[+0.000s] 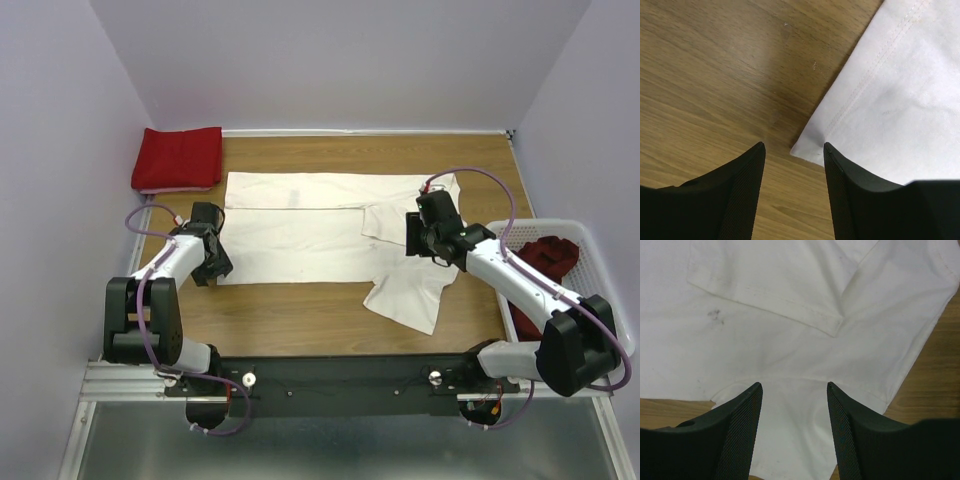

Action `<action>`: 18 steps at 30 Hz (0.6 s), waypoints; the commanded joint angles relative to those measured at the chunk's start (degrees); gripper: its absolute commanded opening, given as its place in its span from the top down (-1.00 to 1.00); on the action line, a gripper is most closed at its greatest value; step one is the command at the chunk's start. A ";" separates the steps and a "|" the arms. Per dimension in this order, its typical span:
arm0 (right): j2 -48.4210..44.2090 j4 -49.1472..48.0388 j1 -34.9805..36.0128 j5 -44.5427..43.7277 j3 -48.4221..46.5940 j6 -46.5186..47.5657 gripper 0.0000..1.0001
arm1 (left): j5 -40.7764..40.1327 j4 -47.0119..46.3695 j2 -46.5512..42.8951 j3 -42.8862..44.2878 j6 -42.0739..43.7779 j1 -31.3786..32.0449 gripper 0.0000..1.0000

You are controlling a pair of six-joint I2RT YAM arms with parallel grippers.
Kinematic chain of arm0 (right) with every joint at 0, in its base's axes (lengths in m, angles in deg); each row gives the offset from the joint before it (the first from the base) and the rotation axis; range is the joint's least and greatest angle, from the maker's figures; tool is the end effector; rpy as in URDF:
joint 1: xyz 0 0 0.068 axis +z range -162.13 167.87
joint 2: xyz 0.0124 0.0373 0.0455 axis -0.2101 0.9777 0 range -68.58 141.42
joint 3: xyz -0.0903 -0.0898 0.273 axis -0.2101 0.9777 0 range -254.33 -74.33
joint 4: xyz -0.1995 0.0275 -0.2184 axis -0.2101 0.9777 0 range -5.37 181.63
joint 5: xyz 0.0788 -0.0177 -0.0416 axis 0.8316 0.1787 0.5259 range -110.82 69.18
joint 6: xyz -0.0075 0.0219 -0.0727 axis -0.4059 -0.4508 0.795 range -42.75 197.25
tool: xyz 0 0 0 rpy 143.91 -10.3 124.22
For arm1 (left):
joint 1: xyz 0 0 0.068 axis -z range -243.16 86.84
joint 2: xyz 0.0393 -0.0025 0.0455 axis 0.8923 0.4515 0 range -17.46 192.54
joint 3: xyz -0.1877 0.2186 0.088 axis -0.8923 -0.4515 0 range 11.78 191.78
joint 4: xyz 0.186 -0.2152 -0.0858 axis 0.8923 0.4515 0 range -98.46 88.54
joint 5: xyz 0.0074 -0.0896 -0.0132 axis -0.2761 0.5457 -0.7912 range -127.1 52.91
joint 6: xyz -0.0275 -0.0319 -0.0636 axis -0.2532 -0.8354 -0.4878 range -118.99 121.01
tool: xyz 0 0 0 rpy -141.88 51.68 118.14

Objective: Fold and stack the t-shirts
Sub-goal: Fold the tshirt

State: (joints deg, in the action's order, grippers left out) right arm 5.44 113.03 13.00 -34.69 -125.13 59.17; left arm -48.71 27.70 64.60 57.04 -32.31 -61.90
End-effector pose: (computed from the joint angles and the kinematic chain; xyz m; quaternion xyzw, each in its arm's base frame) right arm 0.2850 0.1165 0.2320 -0.0180 0.9382 0.0141 0.3454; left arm 0.2822 0.0070 0.1514 -0.2861 0.9415 0.0517 0.1705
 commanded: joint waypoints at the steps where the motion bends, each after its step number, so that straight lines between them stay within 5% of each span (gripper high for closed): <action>1: -1.07 -0.28 -0.25 -1.42 0.97 -0.02 -0.23 | -0.51 -1.79 0.91 -1.39 -1.31 0.33 -0.16; 12: -0.28 -0.54 -0.25 -1.25 1.15 0.07 -0.23 | 1.07 -4.78 1.34 -4.38 -1.92 1.03 -0.14; 18: -0.28 -0.72 -0.25 -1.25 1.24 0.16 -0.23 | 1.25 -5.14 1.79 -5.00 -2.27 1.38 0.11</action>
State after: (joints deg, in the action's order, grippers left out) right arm 5.44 112.97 13.00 -34.71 -124.72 59.19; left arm -47.99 22.89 64.82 54.53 -33.45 -61.03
